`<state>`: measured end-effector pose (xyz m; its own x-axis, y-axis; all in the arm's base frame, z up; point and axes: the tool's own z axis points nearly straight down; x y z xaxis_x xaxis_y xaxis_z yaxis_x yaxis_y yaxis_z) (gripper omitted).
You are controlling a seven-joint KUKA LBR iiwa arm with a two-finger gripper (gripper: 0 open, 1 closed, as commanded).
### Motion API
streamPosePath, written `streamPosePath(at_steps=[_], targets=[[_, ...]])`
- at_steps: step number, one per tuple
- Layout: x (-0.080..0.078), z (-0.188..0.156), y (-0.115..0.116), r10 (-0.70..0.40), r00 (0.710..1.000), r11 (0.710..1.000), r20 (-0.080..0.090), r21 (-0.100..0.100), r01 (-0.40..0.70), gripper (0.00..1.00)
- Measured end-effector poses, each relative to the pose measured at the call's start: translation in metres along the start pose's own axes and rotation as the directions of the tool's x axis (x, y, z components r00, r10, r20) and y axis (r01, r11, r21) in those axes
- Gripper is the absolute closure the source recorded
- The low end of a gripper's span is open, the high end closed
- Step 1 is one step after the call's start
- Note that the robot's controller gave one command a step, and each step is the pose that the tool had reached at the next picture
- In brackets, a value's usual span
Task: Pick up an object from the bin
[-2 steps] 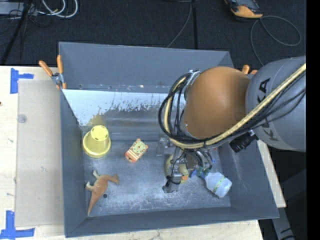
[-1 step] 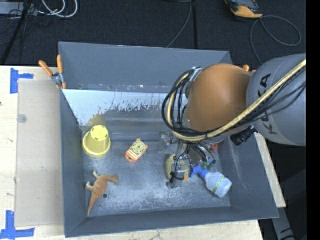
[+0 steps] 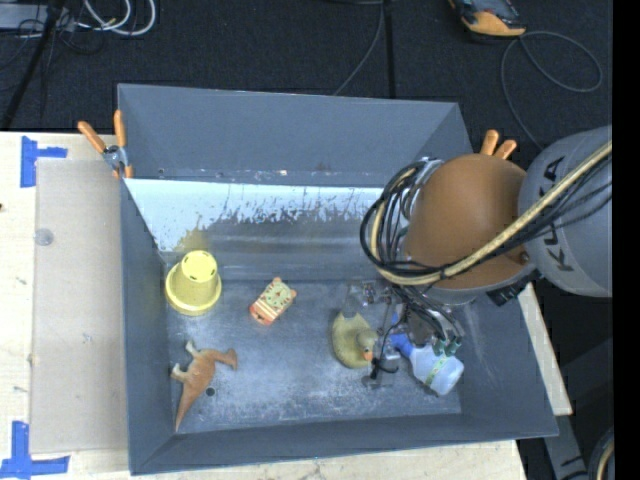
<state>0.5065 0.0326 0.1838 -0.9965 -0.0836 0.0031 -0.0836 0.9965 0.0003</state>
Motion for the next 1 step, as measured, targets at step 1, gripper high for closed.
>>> streamPosePath(at_steps=[1], targets=[[-0.0346,0.0102,-0.0136,-0.001,1.000,1.000,0.001,0.000,0.001,0.00]])
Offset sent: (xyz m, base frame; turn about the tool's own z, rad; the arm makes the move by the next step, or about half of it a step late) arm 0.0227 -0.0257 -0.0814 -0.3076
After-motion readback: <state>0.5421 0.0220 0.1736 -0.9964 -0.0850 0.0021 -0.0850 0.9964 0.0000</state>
